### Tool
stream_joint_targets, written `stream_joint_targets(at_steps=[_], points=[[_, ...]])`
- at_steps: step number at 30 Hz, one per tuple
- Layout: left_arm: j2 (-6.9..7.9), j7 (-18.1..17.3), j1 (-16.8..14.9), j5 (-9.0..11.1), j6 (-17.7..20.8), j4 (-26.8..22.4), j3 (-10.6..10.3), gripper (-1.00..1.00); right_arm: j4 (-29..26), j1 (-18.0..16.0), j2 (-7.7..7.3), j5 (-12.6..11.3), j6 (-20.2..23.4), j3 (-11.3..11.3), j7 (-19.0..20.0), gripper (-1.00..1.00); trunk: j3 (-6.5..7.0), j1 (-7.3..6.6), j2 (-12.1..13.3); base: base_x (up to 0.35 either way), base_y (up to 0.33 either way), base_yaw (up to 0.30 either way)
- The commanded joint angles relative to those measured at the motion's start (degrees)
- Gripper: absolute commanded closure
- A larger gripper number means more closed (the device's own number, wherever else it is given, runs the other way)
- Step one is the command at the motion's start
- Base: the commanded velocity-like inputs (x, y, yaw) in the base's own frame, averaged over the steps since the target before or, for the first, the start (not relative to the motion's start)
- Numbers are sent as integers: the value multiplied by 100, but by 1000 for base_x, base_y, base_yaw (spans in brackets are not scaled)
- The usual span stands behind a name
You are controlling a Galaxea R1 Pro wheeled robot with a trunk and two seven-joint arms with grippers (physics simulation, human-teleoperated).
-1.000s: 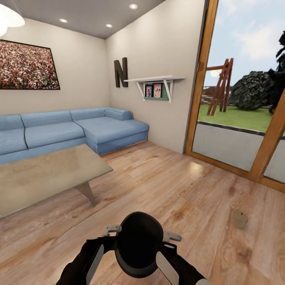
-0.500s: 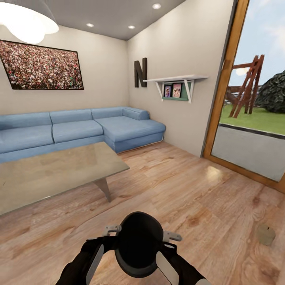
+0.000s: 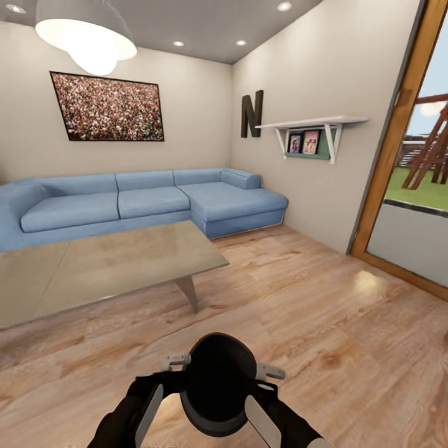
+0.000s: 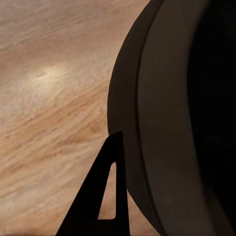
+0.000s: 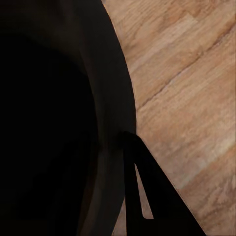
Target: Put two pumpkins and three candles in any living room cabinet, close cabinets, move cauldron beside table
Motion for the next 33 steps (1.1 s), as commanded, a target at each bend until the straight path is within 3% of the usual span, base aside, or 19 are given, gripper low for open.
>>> stream_joint_targets(at_steps=[1,24,33], points=[[2,22,-3,-6,28,-4,-3,100,-85,-8,-3,102,28,14,-40,100,-5,-2,-3,0,0,291],[2,22,-2,-6,27,-4,-2,100,-87,-8,-6,104,29,14,-40,100,-5,-2,-3,0,0,287],[2,14,-3,-6,29,-4,2,100,-96,-8,-8,104,25,14,-40,100,-5,-2,-3,0,0,38]])
